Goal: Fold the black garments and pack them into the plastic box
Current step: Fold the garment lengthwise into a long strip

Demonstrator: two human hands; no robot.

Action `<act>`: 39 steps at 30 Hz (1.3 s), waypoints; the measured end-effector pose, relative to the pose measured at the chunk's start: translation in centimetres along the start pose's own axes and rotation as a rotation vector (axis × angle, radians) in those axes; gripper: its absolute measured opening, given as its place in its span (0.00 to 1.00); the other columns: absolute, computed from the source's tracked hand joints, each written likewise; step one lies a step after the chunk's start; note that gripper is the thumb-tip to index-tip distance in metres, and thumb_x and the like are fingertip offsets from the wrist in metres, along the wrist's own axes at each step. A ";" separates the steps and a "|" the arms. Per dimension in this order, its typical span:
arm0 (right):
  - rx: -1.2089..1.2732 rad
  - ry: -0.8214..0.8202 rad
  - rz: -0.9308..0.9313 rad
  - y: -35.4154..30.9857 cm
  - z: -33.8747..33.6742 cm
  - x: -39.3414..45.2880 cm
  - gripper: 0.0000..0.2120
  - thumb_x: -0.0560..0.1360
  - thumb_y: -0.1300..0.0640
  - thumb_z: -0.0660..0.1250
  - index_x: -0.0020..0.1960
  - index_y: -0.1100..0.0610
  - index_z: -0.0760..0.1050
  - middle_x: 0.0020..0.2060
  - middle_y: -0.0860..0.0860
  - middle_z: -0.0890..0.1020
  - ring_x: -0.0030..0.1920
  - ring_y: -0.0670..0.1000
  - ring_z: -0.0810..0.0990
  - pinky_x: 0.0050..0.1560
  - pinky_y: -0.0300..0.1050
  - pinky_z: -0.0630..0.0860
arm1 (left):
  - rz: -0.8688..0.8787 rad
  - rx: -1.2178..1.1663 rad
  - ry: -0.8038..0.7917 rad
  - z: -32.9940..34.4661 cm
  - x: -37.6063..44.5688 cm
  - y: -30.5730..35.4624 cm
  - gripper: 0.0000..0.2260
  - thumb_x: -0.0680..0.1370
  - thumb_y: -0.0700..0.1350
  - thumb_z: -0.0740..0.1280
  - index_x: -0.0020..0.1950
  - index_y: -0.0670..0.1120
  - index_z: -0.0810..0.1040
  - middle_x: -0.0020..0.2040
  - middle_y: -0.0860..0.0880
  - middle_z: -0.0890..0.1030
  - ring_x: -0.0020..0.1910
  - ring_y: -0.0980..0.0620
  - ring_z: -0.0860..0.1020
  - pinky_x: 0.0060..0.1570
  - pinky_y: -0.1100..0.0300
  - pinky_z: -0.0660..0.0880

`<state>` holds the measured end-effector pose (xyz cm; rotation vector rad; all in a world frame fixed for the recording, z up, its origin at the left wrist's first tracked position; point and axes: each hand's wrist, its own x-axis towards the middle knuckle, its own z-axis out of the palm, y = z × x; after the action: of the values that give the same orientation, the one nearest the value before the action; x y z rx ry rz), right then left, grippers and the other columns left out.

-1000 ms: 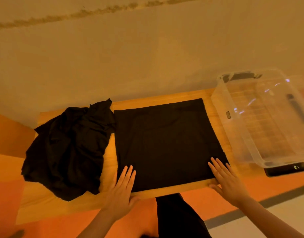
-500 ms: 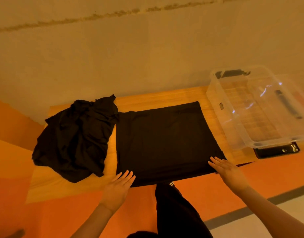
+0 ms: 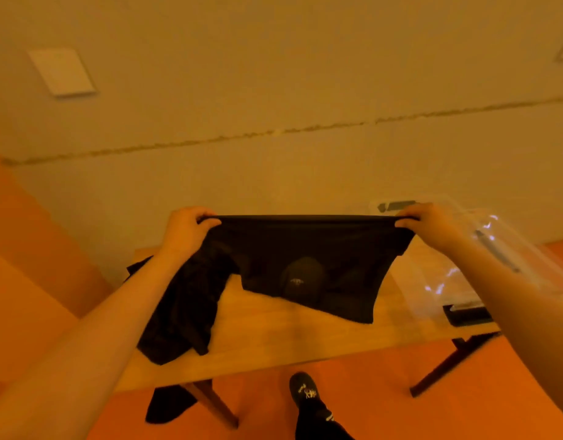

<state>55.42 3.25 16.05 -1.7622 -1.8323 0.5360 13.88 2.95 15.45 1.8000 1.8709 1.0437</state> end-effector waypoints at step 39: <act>-0.433 -0.543 0.494 11.3 18.7 24.0 0.11 0.75 0.58 0.63 0.55 0.57 0.78 0.54 0.57 0.80 0.56 0.58 0.77 0.46 0.44 0.68 | -0.379 0.250 -0.645 19.8 15.8 -15.5 0.06 0.76 0.42 0.66 0.40 0.43 0.80 0.37 0.49 0.77 0.40 0.50 0.76 0.41 0.59 0.68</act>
<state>52.53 29.38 -3.02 -2.5943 -1.9559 0.9347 14.37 24.58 -4.93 1.5492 1.8511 0.0732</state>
